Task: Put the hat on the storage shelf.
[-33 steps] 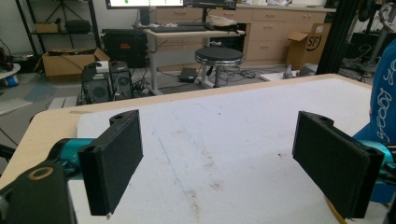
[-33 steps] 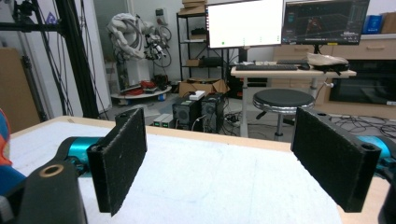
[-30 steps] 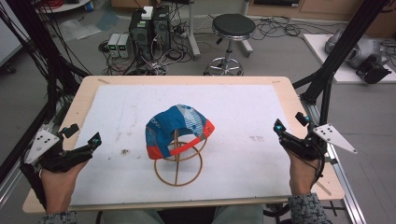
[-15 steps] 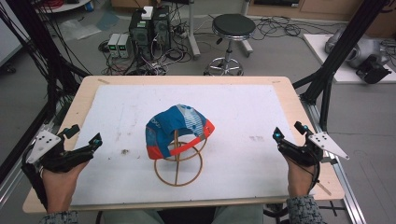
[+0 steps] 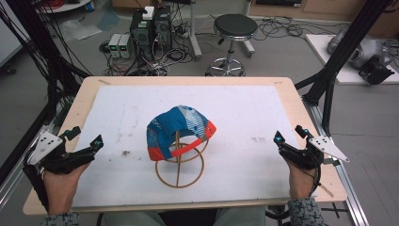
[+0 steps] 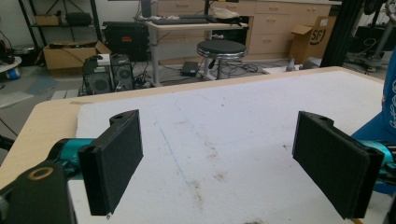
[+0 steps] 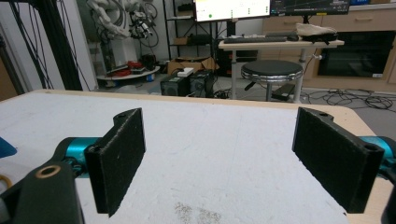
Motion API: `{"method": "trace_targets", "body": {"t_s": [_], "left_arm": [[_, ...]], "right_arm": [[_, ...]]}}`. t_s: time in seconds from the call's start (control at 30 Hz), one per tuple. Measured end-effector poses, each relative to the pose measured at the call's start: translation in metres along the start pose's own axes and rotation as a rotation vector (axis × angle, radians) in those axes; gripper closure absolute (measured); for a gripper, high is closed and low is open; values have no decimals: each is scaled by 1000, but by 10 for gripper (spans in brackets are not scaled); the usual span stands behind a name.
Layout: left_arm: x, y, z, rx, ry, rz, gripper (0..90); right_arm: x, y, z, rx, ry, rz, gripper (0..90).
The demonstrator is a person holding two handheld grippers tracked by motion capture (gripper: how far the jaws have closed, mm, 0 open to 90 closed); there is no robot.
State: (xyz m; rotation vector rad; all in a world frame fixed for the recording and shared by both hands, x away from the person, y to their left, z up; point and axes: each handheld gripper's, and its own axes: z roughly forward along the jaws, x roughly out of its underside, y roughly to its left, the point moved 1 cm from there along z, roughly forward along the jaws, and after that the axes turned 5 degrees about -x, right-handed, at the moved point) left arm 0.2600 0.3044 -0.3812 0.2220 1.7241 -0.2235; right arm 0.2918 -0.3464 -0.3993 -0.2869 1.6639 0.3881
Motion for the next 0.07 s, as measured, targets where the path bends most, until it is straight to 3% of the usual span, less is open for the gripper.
{"method": "trace_targets", "body": {"t_s": [0.07], "left_arm": [[0,0,1,-1,-1,-2,163]], "right_arm": [[0,0,0,1,-2,-5,166]]}}
